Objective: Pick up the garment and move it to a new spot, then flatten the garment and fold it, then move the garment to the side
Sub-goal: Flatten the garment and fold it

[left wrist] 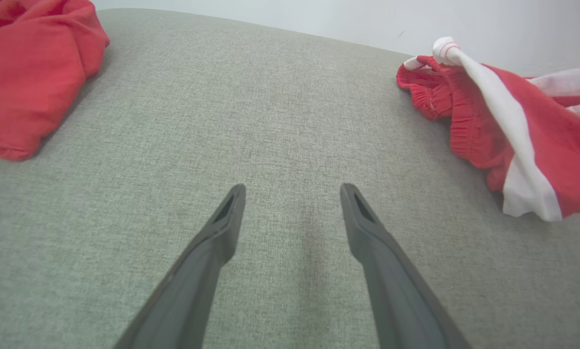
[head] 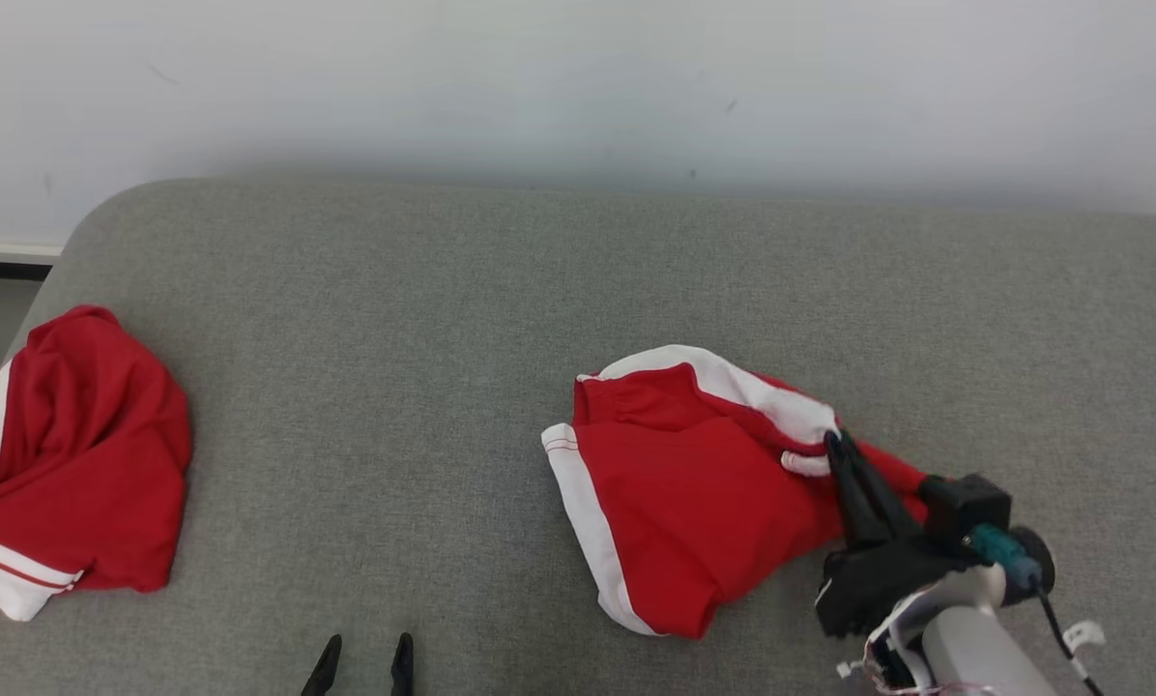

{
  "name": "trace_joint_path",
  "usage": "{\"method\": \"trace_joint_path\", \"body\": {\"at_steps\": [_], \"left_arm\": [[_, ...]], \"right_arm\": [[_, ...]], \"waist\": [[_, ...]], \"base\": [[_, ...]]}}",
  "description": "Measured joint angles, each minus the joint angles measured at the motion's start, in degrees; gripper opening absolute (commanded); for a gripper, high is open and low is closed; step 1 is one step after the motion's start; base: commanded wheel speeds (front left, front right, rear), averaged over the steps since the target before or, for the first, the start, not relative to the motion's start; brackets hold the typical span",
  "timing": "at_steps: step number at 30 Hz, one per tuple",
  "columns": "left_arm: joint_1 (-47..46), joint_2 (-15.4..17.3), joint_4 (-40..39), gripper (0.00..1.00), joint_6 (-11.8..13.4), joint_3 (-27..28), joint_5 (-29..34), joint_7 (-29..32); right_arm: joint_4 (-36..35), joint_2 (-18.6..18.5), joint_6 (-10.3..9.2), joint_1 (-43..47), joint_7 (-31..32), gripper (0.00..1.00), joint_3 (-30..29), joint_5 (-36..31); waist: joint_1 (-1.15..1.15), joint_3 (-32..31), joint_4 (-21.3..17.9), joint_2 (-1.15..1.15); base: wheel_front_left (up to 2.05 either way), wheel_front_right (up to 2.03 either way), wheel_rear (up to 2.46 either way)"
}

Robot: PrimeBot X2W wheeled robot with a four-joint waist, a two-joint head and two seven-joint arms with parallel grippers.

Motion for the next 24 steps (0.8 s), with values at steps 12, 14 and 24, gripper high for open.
{"method": "trace_joint_path", "body": {"at_steps": [12,14,24], "left_arm": [[-2.57,-0.01,-0.19,1.00,0.41,-2.43,-0.14,0.00],[-2.75,-0.02,-0.27,1.00,0.51,-2.80,-0.34,0.00],[-3.00,0.01,-0.02,1.00,1.00,-3.02,-0.76,0.00]], "right_arm": [[-3.20,-5.49,0.00,-15.97,0.00,0.00,-5.03,-2.21],[-3.91,-5.83,0.00,-18.06,0.00,0.00,-5.38,-2.41],[-10.39,-5.66,0.00,-26.44,0.00,0.00,-0.23,-1.36]], "waist": [[0.00,3.05,2.15,0.00],[0.00,3.56,2.81,0.00],[0.00,4.93,4.70,0.00]], "base": [[0.00,0.00,0.00],[0.00,0.00,0.00],[0.00,0.00,0.00]]}}
